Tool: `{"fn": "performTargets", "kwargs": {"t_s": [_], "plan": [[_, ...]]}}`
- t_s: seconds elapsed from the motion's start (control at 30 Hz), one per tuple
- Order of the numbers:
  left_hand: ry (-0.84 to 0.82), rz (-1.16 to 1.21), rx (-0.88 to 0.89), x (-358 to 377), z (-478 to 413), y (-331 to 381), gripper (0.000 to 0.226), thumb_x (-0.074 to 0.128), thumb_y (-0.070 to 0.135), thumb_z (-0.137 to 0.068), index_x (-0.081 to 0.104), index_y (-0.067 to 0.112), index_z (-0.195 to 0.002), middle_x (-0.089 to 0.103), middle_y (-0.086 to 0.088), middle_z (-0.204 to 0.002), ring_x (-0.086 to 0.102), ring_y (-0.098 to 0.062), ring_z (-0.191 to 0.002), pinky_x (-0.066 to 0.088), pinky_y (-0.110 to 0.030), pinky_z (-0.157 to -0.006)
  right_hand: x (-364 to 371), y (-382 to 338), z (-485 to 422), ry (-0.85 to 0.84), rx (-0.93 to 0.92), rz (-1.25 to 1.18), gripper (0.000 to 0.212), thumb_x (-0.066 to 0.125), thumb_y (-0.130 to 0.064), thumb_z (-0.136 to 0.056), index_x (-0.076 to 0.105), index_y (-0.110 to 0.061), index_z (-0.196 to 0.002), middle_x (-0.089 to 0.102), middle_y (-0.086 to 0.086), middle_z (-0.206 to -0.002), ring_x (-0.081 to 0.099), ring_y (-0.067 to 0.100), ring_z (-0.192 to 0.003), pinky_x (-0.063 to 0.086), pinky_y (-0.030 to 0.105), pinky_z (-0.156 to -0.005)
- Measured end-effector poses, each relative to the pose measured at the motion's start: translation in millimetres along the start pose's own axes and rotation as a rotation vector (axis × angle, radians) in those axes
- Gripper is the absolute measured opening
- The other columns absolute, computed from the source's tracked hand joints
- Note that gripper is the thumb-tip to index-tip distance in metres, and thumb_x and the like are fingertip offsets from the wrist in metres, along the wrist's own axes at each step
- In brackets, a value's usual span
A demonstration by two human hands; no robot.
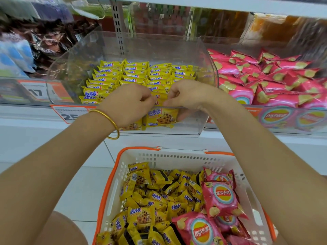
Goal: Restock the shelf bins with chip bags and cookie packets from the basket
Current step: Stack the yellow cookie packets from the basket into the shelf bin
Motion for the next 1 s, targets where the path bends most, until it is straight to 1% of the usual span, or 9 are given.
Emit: {"fn": "performTargets", "kwargs": {"t_s": [0.17, 0.3, 0.43, 0.57, 0.67, 0.77, 0.83, 0.9, 1.0], "plan": [[-0.032, 0.117, 0.067, 2, 8, 6, 0.055, 0.033, 0.048, -0.088, 0.066, 0.005, -0.090, 0.062, -0.011, -0.086, 0.055, -0.025, -0.082, 0.045, -0.041, -0.076, -7, 4, -2, -0.127, 0.165, -0.032, 0.013, 0.061, -0.011, -0.090, 0.056, -0.001, -0.097, 0.067, 0.025, -0.101, 0.069, 0.035, -0.086, 0.055, 0.049, -0.084], [-0.024, 0.046, 0.055, 1, 7, 2, 0.047, 0.036, 0.040, -0.099, 0.051, 0.014, -0.063, 0.047, -0.001, -0.064, 0.043, -0.015, -0.063, 0.036, -0.034, -0.065, -1, 6, -10, -0.135, 0.175, -0.043, 0.019, 0.065, -0.008, -0.087, 0.053, 0.000, -0.100, 0.066, 0.021, -0.085, 0.070, 0.037, -0.087, 0.054, 0.050, -0.086], [-0.071, -0.039, 0.034, 3, 2, 0, 0.052, 0.020, 0.055, -0.088, 0.040, 0.023, -0.053, 0.041, 0.002, -0.064, 0.038, -0.023, -0.071, 0.039, -0.039, -0.074, 4, 5, -14, -0.160, 0.215, -0.050, 0.034, 0.070, -0.014, -0.085, 0.045, -0.003, -0.106, 0.069, 0.024, -0.083, 0.071, 0.033, -0.085, 0.055, 0.049, -0.084], [-0.154, -0.097, 0.014, 2, 3, -3, 0.058, 0.017, 0.056, -0.095, 0.061, 0.030, -0.066, 0.038, 0.006, -0.070, 0.036, -0.023, -0.083, 0.039, -0.045, -0.087, 6, 0, -17, -0.191, 0.231, 0.025, 0.030, 0.070, -0.018, -0.085, 0.051, 0.003, -0.096, 0.069, 0.014, -0.062, 0.071, 0.017, -0.059, 0.060, 0.031, -0.066], [-0.161, -0.156, 0.026, 4, 3, -2, 0.072, 0.012, 0.061, -0.089, 0.073, 0.022, -0.084, 0.040, 0.002, -0.073, 0.036, -0.022, -0.085, 0.038, -0.045, -0.089, 10, -1, -17, -0.235, 0.269, -0.010, 0.036, 0.070, -0.015, -0.085, 0.050, 0.006, -0.107, 0.070, 0.024, -0.085, 0.071, 0.029, -0.085, 0.057, 0.043, -0.084], [-0.072, -0.138, 0.046, 6, 4, -5, 0.080, 0.006, 0.062, -0.081, 0.072, 0.016, -0.084, 0.048, -0.005, -0.080, 0.040, -0.022, -0.086, 0.039, -0.046, -0.088, 8, -1, -13, -0.249, 0.276, -0.051, 0.040, 0.069, -0.014, -0.086, 0.049, 0.008, -0.114, 0.068, 0.024, -0.088, 0.070, 0.033, -0.088, 0.054, 0.048, -0.087], [0.087, -0.081, 0.132, -2, 7, -3, 0.073, 0.012, 0.057, -0.086, 0.065, 0.009, -0.074, 0.049, -0.005, -0.073, 0.045, -0.025, -0.079, 0.041, -0.044, -0.079, -7, -5, -2, -0.121, 0.193, 0.078, 0.033, 0.066, -0.018, -0.088, 0.057, 0.005, -0.110, 0.070, 0.018, -0.087, 0.070, 0.028, -0.083, 0.056, 0.046, -0.083], [0.253, -0.009, 0.230, -13, 17, 5, 0.052, 0.028, 0.045, -0.093, 0.058, 0.010, -0.069, 0.049, -0.002, -0.068, 0.046, -0.025, -0.073, 0.039, -0.038, -0.072, -28, -14, 21, 0.146, 0.012, 0.243, 0.018, 0.063, -0.020, -0.089, 0.066, -0.002, -0.090, 0.070, 0.012, -0.079, 0.069, 0.022, -0.074, 0.058, 0.041, -0.077], [0.237, 0.157, 0.277, -13, 43, 20, 0.033, 0.043, 0.034, -0.091, 0.061, 0.013, -0.074, 0.056, 0.003, -0.071, 0.050, -0.015, -0.070, 0.040, -0.033, -0.066, -38, -20, 85, 0.373, -0.268, -0.146, 0.014, 0.063, -0.007, -0.087, 0.056, -0.011, -0.076, 0.068, 0.014, -0.073, 0.067, 0.016, -0.060, 0.058, 0.032, -0.058]]}}
Point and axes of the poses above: each hand's wrist, its own z-axis away from the middle knuckle, its own x-axis out of the palm, y = z × x, the point moved 3 cm from there along -z, towards the middle knuckle
